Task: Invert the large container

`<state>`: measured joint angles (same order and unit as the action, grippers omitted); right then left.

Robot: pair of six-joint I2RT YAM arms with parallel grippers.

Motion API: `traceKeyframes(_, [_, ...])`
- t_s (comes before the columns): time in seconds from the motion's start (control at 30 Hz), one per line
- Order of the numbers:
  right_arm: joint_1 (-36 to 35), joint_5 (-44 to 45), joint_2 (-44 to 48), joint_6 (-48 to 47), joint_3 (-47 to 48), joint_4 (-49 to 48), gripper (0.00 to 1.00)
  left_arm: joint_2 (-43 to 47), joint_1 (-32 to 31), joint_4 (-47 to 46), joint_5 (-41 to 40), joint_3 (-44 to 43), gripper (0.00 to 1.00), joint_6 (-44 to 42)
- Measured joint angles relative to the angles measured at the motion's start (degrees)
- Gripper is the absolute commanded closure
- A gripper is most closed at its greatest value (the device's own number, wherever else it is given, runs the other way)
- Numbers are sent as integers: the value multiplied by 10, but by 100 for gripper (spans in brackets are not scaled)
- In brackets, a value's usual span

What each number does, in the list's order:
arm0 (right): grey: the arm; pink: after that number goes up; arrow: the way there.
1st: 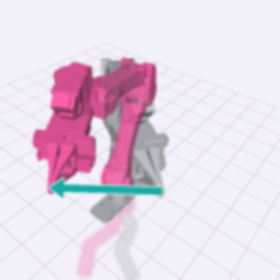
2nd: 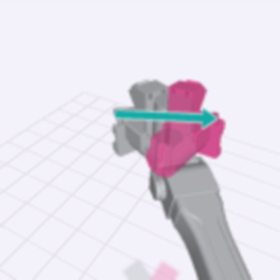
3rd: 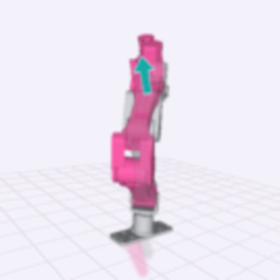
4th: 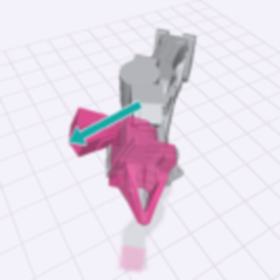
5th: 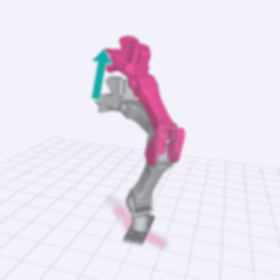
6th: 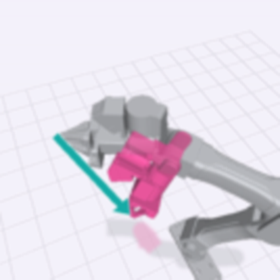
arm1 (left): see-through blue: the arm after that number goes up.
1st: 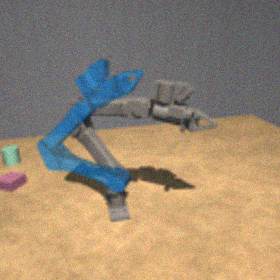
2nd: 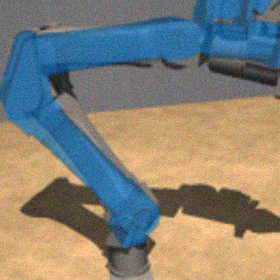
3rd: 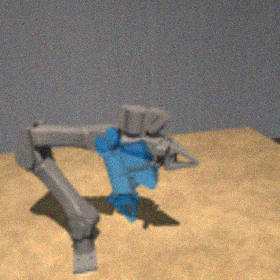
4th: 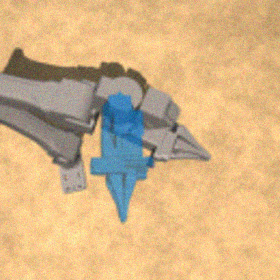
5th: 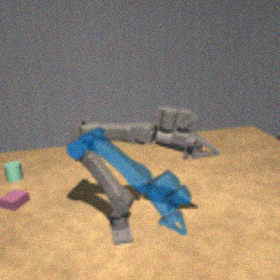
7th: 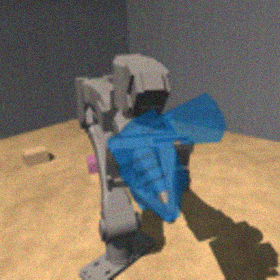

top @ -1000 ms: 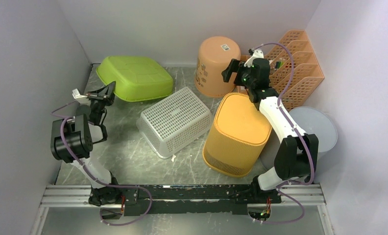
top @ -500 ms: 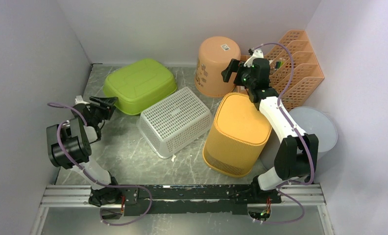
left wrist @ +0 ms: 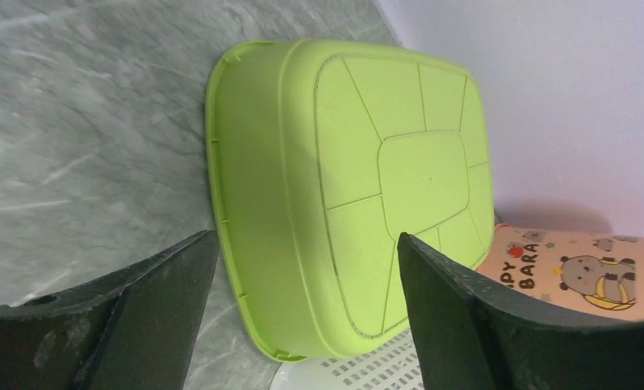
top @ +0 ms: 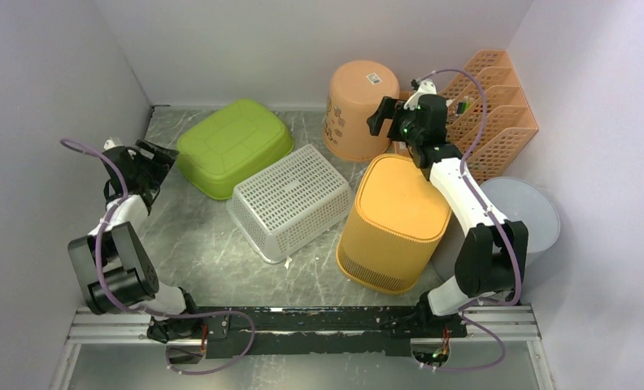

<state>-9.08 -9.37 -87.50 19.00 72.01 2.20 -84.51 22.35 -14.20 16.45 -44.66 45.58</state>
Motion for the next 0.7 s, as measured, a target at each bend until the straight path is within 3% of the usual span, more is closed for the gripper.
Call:
traceKeyframes(0.2, [-33, 43, -11, -20, 50, 46, 0, 69, -13, 115, -44, -46, 0, -67])
traceKeyframes(0.37, [-106, 119, -11, -41, 91, 64, 0, 81, -76, 205, -95, -139, 1, -139])
traceKeyframes(0.5, [-172, 201, -9, -47, 93, 67, 0, 98, -142, 242, -119, -174, 0, -188])
traceKeyframes(0.7, [-238, 319, -8, -52, 93, 72, 0, 123, -185, 275, -120, -175, 1, -229])
